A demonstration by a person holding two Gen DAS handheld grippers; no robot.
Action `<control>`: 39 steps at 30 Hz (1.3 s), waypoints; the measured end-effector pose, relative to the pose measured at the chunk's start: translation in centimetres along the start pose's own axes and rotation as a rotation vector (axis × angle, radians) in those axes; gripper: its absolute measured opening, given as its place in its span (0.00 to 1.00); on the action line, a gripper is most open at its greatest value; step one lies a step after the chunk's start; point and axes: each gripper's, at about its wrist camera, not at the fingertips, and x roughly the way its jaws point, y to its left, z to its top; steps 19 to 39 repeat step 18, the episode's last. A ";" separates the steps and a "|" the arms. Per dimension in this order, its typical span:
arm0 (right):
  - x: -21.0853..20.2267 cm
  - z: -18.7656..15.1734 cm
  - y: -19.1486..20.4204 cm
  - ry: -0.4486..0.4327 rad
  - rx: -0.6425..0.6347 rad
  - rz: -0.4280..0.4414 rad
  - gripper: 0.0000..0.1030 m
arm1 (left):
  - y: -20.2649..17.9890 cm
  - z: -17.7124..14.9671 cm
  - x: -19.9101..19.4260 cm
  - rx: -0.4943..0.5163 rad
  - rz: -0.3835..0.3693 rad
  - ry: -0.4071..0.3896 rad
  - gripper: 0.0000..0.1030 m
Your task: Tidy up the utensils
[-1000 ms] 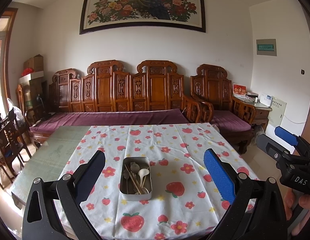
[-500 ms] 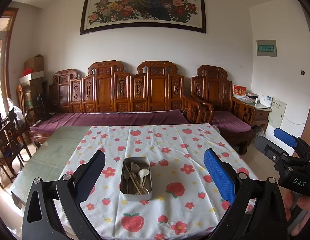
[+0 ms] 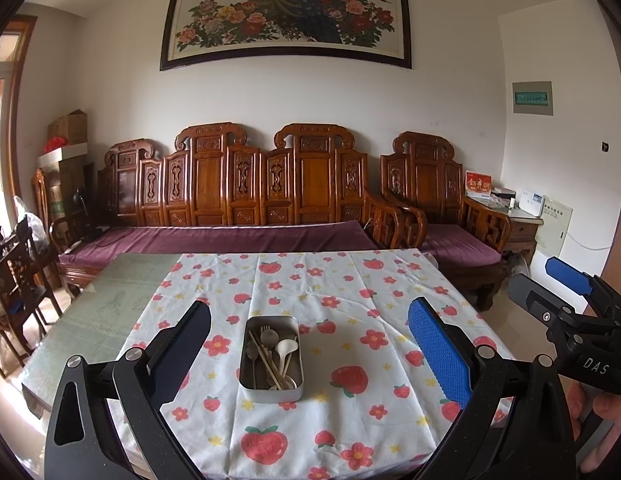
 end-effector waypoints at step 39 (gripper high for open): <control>0.1 0.4 0.3 0.005 0.002 0.000 0.98 | -0.2 0.4 0.1 -0.001 -0.005 0.007 0.93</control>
